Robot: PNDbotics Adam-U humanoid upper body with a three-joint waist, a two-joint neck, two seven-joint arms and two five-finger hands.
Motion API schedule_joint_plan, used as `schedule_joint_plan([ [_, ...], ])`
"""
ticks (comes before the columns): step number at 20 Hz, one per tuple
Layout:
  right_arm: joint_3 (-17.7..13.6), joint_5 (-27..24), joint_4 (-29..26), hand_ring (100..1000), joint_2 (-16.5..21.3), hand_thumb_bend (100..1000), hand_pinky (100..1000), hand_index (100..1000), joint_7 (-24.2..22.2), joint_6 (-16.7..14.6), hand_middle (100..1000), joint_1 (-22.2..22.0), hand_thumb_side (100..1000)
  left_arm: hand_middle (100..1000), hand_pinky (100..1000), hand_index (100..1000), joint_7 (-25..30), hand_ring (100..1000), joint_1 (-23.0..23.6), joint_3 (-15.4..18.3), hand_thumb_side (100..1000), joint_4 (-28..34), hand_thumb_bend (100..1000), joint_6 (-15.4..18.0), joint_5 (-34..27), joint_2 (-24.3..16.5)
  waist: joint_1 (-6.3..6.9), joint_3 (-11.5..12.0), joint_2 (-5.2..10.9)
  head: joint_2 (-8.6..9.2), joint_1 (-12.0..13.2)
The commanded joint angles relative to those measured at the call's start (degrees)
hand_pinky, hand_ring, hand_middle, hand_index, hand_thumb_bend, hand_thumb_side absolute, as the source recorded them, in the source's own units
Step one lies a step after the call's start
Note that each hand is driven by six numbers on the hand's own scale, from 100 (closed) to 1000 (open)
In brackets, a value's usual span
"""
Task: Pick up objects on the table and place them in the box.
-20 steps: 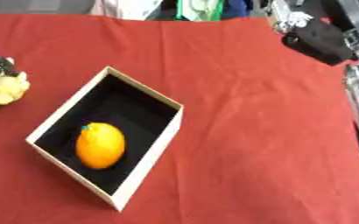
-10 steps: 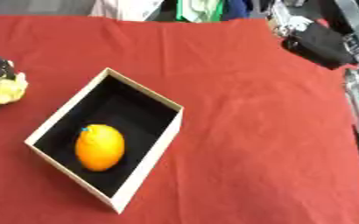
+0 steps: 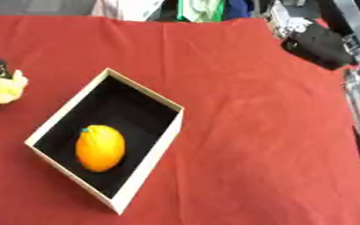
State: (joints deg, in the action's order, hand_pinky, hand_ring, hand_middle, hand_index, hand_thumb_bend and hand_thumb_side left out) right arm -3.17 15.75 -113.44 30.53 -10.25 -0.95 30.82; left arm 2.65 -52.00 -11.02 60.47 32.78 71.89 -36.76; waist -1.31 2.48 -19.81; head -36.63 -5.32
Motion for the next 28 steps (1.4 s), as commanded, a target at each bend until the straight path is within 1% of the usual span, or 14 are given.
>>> schedule_joint_plan([
  [1,-0.71,-0.22,-1.15,699,0.81,100,780,994,0.02,0.14,579,0.50,682,545,462,572,-1.02,567,-1.04,1.03,100,2.68,100,-1.85,-1.84,-1.11,0.25,0.13,1.65,-0.04,-0.42],
  [4,-0.80,-0.18,-1.15,699,0.78,100,780,995,0.18,0.29,575,0.31,681,511,433,534,-0.91,532,-1.07,1.12,100,5.63,100,-3.03,-4.08,-1.44,0.29,0.25,1.86,-0.38,-0.69],
  [6,-0.81,-0.19,-1.15,699,0.77,100,780,995,0.23,0.33,575,0.27,681,511,433,534,-0.41,532,-0.94,0.99,100,7.04,100,-3.75,-5.06,-1.66,0.30,0.27,1.91,-0.45,-0.73],
  [7,-0.84,-0.19,-1.15,699,0.74,100,779,994,0.26,0.36,573,0.22,678,477,407,493,-0.40,501,-1.11,1.03,100,8.02,121,-4.22,-5.32,-1.82,0.27,0.31,2.06,-0.54,-0.79],
  [10,-1.17,-0.19,-1.15,699,0.62,100,779,994,0.63,0.54,573,0.03,673,479,408,495,-0.54,499,-1.34,0.58,100,12.91,154,-5.89,-5.33,-1.93,0.17,0.43,2.42,-0.82,-0.99],
  [13,-1.47,-0.12,-1.15,699,0.61,100,778,993,1.15,0.82,572,-0.10,670,481,405,498,0.92,498,-1.70,-1.40,100,19.66,148,-6.18,-6.58,-1.31,0.10,0.57,2.76,-1.29,-1.10],
  [16,-1.50,-0.04,-1.15,701,0.63,100,779,992,1.32,0.97,573,-0.11,669,484,411,502,3.49,500,-1.70,-3.90,100,26.29,100,-6.52,-10.03,-0.03,-0.04,0.67,3.04,-1.60,-1.36],
  [21,-1.70,0.22,-1.15,701,0.62,100,778,992,1.60,1.30,573,-0.28,669,482,409,502,9.32,492,-1.27,-7.69,100,36.48,100,-7.88,-17.65,2.88,-0.28,0.96,3.22,-1.79,-1.48],
  [24,-1.86,0.30,-1.15,700,0.49,100,778,993,1.79,1.51,572,-0.43,669,482,405,504,13.63,488,-1.11,-9.34,100,40.51,100,-8.96,-20.41,5.08,-0.35,1.25,3.15,-1.72,-1.39],
  [28,-2.02,0.44,-1.15,692,0.42,100,778,993,1.89,1.69,571,-0.59,671,483,398,505,18.45,485,-0.31,-11.49,114,43.67,100,-9.70,-22.04,7.29,-0.44,1.61,2.87,-1.68,-1.48],
])
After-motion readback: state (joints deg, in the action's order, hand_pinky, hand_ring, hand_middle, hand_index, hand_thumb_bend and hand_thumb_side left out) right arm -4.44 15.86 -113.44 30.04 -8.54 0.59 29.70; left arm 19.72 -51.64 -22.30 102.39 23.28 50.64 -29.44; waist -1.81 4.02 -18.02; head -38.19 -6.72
